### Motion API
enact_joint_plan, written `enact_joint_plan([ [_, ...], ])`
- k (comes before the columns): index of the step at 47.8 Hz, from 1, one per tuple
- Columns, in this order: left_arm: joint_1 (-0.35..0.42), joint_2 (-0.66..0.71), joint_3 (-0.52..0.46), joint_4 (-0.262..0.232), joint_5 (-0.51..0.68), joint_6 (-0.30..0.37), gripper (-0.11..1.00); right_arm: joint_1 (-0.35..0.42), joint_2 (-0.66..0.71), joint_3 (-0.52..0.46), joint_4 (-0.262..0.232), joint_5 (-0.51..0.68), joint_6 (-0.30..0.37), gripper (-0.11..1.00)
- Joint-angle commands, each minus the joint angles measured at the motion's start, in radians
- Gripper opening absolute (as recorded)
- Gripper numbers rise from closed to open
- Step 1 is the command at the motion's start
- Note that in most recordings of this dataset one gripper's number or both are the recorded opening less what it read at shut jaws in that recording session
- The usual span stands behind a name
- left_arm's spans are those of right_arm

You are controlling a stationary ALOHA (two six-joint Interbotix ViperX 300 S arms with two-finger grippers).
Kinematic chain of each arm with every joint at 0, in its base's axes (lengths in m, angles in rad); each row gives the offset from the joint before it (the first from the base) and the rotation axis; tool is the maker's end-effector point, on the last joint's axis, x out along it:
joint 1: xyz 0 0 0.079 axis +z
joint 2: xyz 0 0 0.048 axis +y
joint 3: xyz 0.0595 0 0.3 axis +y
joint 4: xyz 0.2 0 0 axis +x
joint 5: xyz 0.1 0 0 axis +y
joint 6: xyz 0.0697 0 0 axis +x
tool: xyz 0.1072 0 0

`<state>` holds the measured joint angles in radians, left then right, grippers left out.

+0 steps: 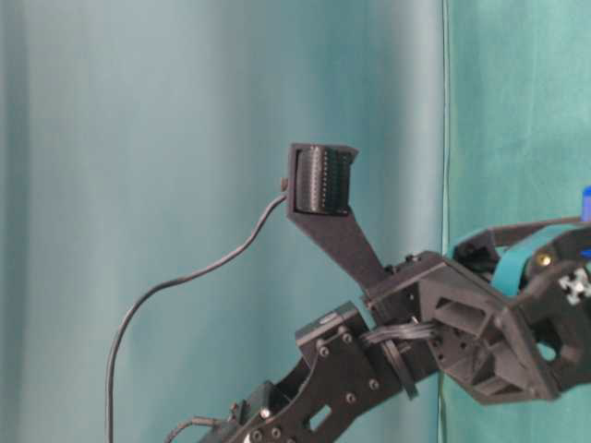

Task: Handover the blue block to the right arm after grasping it with the left arm, then place it in the designated position.
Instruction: 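Lower the left gripper around the blue cube and close on it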

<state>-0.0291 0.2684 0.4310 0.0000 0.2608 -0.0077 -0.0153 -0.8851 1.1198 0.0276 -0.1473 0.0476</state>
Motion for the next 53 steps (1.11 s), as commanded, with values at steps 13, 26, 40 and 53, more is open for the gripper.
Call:
enact_joint_plan([
  [13, -0.006, -0.018, -0.008, 0.005, -0.005, -0.002, 0.46, 0.0, 0.005, -0.025, -0.002, -0.005, -0.003, 0.94],
  [26, -0.005, -0.023, -0.008, 0.003, -0.003, -0.003, 0.46, 0.0, 0.005, -0.023, -0.002, -0.005, -0.003, 0.94],
  [40, -0.003, -0.089, -0.017, 0.005, 0.044, -0.003, 0.46, 0.0, 0.005, -0.025, -0.002, -0.005, -0.003, 0.94],
  [53, -0.003, -0.218, -0.026, 0.005, 0.117, -0.003, 0.46, 0.0, 0.005, -0.026, -0.002, -0.005, -0.003, 0.94],
])
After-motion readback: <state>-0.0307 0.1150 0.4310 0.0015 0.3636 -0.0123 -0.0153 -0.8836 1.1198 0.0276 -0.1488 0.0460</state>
